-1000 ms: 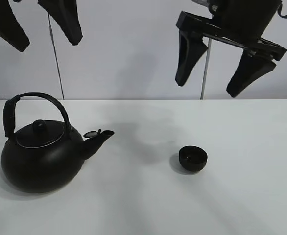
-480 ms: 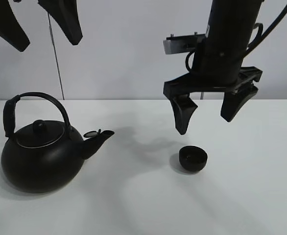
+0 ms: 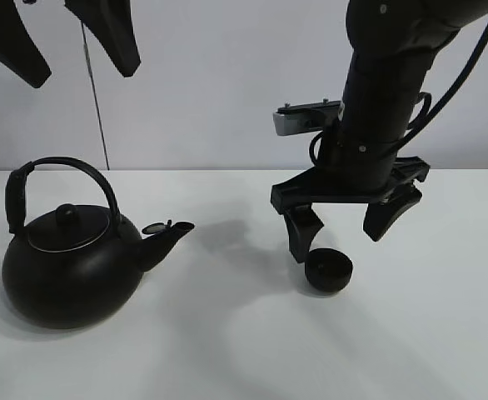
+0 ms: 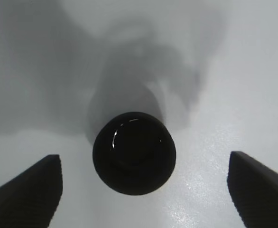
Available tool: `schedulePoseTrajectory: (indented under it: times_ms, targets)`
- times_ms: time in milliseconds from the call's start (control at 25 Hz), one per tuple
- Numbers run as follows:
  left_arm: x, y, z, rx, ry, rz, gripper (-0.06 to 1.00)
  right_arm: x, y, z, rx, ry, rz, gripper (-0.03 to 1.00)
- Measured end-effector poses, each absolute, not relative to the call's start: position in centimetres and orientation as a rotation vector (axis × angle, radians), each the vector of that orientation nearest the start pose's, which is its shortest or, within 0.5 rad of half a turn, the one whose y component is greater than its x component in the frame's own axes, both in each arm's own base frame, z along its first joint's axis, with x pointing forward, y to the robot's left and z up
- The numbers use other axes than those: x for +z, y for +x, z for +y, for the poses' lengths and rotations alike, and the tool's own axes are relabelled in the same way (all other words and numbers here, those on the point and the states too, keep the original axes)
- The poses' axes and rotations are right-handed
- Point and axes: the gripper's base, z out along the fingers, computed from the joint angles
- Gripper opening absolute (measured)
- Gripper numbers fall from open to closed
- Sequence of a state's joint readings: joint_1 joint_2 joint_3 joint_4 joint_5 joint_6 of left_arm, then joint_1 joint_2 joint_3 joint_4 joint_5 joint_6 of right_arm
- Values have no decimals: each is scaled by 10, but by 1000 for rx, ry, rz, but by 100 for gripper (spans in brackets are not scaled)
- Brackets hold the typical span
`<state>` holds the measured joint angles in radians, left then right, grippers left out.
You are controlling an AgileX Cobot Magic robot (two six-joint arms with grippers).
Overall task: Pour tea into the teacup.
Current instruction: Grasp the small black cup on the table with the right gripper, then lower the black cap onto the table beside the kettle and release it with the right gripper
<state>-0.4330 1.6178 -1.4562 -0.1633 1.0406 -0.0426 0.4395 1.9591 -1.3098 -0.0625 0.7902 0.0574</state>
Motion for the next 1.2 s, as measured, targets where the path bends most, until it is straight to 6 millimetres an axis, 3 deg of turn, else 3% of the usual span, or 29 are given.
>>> schedulePoseTrajectory:
  times_ms: [280, 600, 760, 880, 1080, 1200]
  targets:
    - [326, 307, -156, -360, 460, 2675, 66, 137, 356, 165, 35, -590, 2890, 65]
    - [326, 307, -156, -360, 459, 2674, 66, 128, 358, 165, 12, -572, 2905, 40]
    - [326, 307, -156, -360, 459, 2674, 66, 127, 358, 164, 1, -554, 2911, 40]
    - [326, 307, -156, -360, 459, 2674, 66, 134, 357, 164, 11, -544, 2904, 40]
    - [326, 307, -156, -360, 459, 2674, 66, 169, 358, 167, 80, -521, 2820, 40]
    - [326, 307, -156, -360, 459, 2674, 66, 176, 357, 172, 144, -560, 2811, 40]
